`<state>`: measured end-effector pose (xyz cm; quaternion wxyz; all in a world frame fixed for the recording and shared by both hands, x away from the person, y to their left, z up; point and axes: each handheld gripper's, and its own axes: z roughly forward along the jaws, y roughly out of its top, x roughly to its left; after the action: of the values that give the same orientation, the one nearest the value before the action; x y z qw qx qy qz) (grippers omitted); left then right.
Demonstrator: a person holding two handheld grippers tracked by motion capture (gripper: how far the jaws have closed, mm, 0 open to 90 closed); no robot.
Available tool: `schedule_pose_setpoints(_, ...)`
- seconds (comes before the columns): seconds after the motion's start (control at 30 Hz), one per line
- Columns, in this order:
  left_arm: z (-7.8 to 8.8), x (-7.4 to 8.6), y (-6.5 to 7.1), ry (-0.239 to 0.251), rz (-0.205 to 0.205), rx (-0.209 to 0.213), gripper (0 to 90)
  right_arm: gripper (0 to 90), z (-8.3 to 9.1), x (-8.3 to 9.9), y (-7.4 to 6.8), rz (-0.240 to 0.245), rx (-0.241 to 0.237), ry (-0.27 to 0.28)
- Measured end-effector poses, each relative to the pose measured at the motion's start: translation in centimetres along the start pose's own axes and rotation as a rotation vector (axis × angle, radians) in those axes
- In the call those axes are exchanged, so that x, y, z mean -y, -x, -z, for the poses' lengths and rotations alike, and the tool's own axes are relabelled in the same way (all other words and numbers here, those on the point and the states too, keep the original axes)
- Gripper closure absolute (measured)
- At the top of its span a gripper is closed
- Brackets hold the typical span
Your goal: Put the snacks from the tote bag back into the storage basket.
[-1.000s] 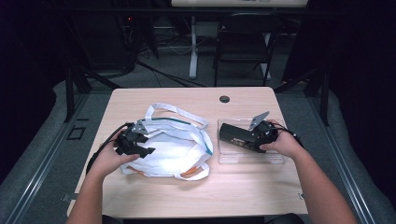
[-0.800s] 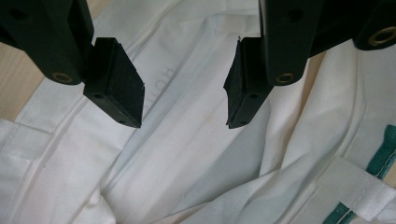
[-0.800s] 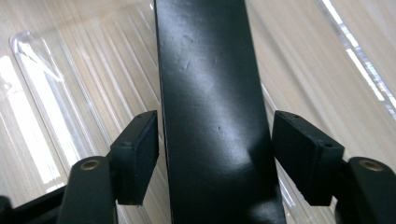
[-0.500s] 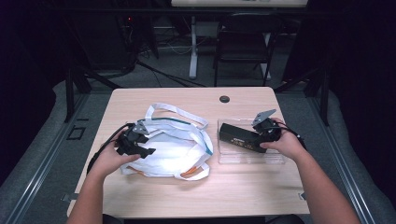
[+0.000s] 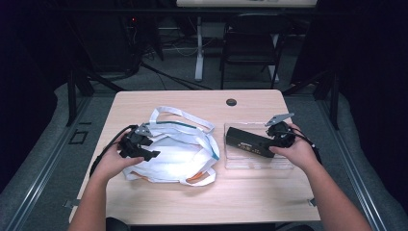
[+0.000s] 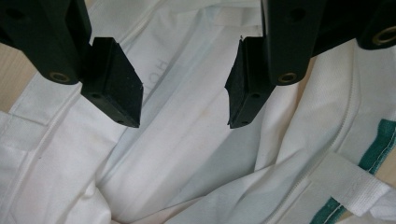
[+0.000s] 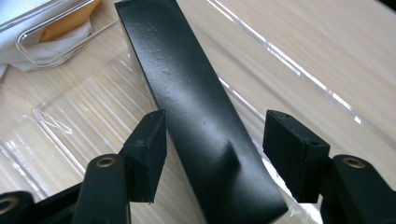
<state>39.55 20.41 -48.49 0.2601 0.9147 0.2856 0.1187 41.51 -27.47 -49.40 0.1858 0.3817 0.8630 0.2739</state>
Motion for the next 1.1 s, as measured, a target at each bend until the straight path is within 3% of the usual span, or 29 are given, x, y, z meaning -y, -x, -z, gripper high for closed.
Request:
schedule_pose_setpoints(0.2,0.0,0.0,-0.3,0.002,-0.001,0.005,45.6,42.6,0.4,0.1,0.0,-0.033,0.045,-0.025)
schedule_pose_setpoints(0.7,-0.5,-1.1,-0.3,0.011,-0.023,0.022,45.4,43.5,1.2,2.3,0.3,-0.155,0.075,-0.081)
schedule_pose_setpoints(0.87,-1.1,-1.4,-0.2,-0.008,-0.039,0.021,45.4,43.6,1.1,3.1,0.4,-0.168,0.072,-0.089)
schedule_pose_setpoints(1.1,-1.0,-1.6,-0.3,0.004,-0.036,0.022,45.2,43.0,0.6,3.6,0.6,-0.179,0.068,-0.102)
